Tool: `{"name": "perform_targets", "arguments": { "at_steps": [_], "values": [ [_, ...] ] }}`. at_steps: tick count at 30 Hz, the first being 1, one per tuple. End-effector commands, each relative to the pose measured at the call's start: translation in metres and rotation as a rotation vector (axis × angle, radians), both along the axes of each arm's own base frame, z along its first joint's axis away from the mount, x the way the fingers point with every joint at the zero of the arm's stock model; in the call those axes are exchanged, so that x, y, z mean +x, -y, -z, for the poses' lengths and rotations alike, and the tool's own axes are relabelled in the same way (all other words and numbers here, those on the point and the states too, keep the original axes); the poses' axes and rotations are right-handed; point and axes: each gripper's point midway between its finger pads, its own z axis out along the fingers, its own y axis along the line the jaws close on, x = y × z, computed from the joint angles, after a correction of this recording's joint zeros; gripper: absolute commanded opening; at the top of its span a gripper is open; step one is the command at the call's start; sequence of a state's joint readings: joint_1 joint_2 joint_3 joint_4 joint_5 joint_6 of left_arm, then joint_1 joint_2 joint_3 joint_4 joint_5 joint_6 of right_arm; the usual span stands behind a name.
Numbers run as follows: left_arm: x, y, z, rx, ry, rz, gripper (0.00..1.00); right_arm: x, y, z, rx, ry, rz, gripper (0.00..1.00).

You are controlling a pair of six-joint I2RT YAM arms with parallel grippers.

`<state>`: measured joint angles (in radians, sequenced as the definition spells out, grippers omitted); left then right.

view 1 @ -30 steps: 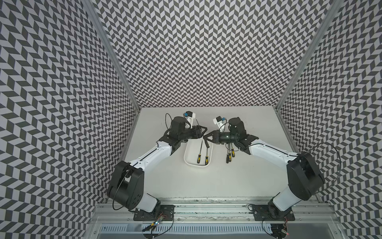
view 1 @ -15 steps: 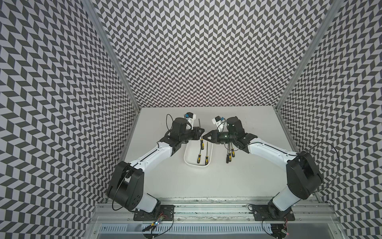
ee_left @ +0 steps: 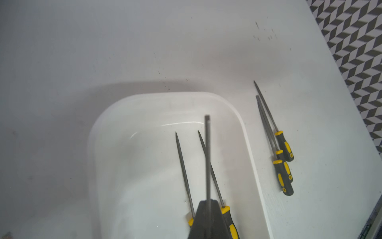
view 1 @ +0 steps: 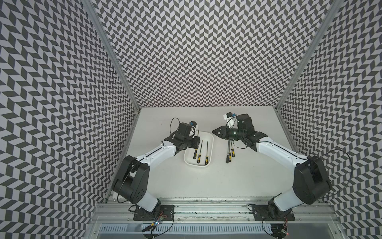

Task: Put the file tool into the storage box
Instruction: Place the file tool in the storage box, then pick up the file tool from the center of the board.

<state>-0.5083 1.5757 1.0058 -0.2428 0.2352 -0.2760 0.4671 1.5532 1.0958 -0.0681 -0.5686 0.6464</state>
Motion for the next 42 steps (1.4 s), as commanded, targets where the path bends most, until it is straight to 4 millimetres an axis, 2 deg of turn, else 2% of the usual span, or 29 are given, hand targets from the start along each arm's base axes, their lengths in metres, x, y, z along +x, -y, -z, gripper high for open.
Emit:
{"name": "perform_targets", "arguments": {
  "at_steps": [1, 6, 10, 16, 19, 21, 23, 25, 29, 31, 35, 38, 42],
  "values": [
    [-0.006, -0.006, 0.016, 0.071, -0.006, 0.001, 0.00, 0.000, 0.003, -0.007, 0.015, 0.033, 0.001, 0.32],
    [-0.004, -0.018, 0.038, 0.160, -0.047, -0.039, 0.00, -0.001, 0.006, -0.006, 0.023, 0.025, 0.002, 0.31],
    [-0.004, -0.018, 0.048, 0.159, -0.076, -0.056, 0.02, 0.000, 0.011, -0.006, 0.022, 0.023, 0.014, 0.31],
    [-0.008, -0.016, 0.068, 0.160, -0.138, -0.055, 0.12, 0.001, 0.017, -0.011, 0.029, 0.038, 0.028, 0.30],
    [-0.007, -0.016, 0.067, 0.158, -0.140, -0.059, 0.17, 0.002, 0.021, -0.011, 0.027, 0.037, 0.035, 0.30],
    [-0.005, -0.015, 0.059, 0.147, -0.122, -0.064, 0.19, 0.004, 0.024, -0.006, 0.006, 0.030, 0.051, 0.30],
    [-0.002, -0.014, 0.050, 0.134, -0.101, -0.070, 0.22, 0.009, 0.034, 0.008, -0.036, -0.014, 0.099, 0.29],
    [0.002, -0.011, 0.036, 0.111, -0.073, -0.076, 0.23, 0.014, 0.046, 0.030, -0.089, -0.081, 0.153, 0.29],
    [0.011, -0.003, -0.002, 0.034, -0.006, -0.080, 0.27, 0.019, 0.090, 0.095, -0.331, -0.234, 0.337, 0.29],
    [0.014, -0.001, -0.022, -0.014, 0.033, -0.091, 0.29, 0.021, 0.108, 0.115, -0.444, -0.245, 0.392, 0.29],
    [0.019, -0.003, -0.056, -0.102, 0.104, -0.112, 0.38, 0.022, 0.130, 0.136, -0.579, -0.246, 0.439, 0.29],
    [0.019, -0.005, -0.066, -0.118, 0.130, -0.119, 0.38, 0.018, 0.134, 0.148, -0.619, -0.268, 0.429, 0.28],
    [0.020, -0.009, -0.068, -0.123, 0.126, -0.123, 0.39, 0.010, 0.141, 0.163, -0.658, -0.293, 0.438, 0.28]
  ]
}}
